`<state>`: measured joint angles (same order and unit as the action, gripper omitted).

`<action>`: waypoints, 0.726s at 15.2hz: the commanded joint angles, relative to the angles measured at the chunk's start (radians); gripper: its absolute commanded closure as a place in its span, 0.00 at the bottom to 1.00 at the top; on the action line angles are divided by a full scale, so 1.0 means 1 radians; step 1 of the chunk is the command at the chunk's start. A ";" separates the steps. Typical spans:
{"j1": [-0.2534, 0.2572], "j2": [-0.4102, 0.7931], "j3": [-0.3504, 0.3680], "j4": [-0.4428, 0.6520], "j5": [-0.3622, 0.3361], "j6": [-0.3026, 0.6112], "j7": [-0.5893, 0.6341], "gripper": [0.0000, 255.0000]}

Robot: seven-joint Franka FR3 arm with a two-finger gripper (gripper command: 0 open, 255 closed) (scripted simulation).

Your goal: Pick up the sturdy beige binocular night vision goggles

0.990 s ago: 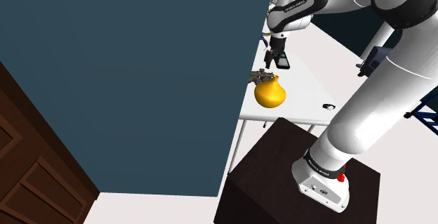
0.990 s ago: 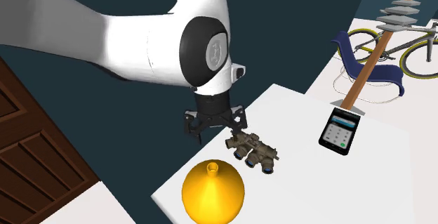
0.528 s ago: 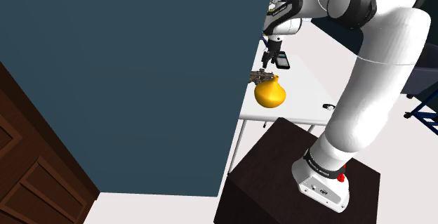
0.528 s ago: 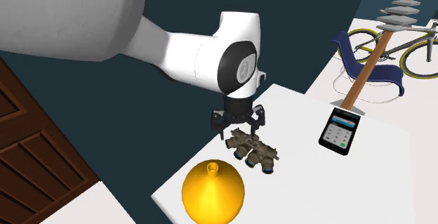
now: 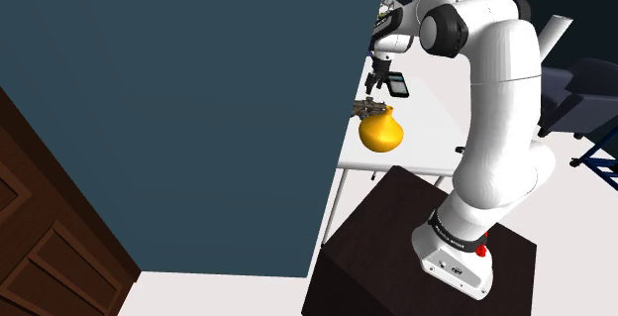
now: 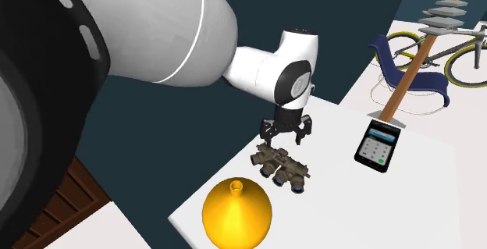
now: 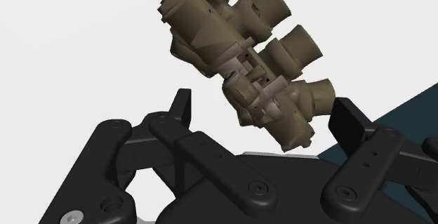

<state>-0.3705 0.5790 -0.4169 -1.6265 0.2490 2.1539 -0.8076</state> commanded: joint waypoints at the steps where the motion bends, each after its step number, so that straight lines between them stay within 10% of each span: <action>1: -0.023 0.047 0.012 0.044 0.021 0.004 -0.017 0.00; 10: -0.033 0.095 0.028 0.030 0.041 0.064 -0.028 0.00; 11: -0.032 0.095 0.028 0.029 0.041 0.065 -0.028 1.00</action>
<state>-0.4028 0.6738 -0.3892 -1.5970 0.2898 2.2175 -0.8355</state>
